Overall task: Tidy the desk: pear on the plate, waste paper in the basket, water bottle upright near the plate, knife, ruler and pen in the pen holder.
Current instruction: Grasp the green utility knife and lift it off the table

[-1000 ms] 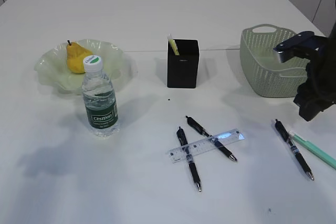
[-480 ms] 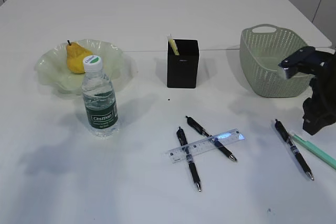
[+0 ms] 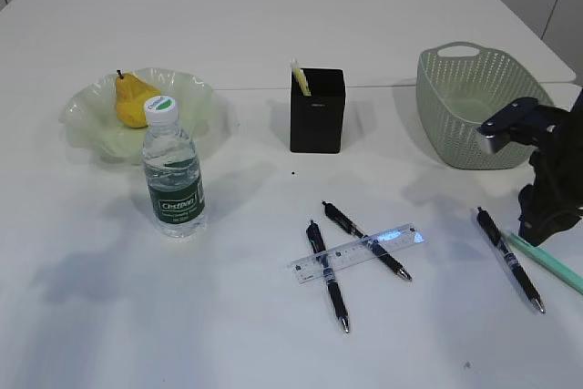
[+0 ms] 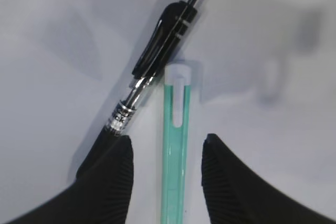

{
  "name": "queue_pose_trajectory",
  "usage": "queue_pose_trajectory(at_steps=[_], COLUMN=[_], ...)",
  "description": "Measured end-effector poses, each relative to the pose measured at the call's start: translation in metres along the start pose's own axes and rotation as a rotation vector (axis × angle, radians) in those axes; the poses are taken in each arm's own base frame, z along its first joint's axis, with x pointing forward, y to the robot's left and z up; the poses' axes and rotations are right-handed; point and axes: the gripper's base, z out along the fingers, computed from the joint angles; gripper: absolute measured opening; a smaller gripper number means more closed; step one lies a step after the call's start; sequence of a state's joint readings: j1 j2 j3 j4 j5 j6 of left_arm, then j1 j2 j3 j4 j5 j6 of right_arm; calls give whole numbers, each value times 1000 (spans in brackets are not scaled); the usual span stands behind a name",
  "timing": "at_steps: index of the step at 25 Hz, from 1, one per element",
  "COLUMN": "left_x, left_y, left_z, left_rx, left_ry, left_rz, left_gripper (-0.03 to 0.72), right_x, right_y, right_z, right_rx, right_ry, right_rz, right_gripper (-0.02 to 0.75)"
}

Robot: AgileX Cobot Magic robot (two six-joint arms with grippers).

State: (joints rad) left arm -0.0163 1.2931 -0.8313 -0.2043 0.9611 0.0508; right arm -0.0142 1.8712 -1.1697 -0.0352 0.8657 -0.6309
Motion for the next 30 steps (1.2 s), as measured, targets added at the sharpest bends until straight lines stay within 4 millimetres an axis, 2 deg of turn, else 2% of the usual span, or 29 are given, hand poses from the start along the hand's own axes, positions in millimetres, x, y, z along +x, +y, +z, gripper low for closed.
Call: queue_pose_trajectory(at_steps=[9, 19, 30], left_x=[0, 0, -1], left_y=[0, 1, 1], left_z=[0, 0, 0], left_rx=[-2, -7, -10], left_ry=[0, 0, -6], left_rz=[1, 5, 7], left_gripper=[510, 510, 510], right_x=[-1, 3, 2], right_y=[0, -9, -10], right_z=[19, 25, 27], right_rx=[-24, -18, -20], right_ry=[30, 24, 16], right_rz=[-1, 28, 36], right_gripper=[322, 322, 322])
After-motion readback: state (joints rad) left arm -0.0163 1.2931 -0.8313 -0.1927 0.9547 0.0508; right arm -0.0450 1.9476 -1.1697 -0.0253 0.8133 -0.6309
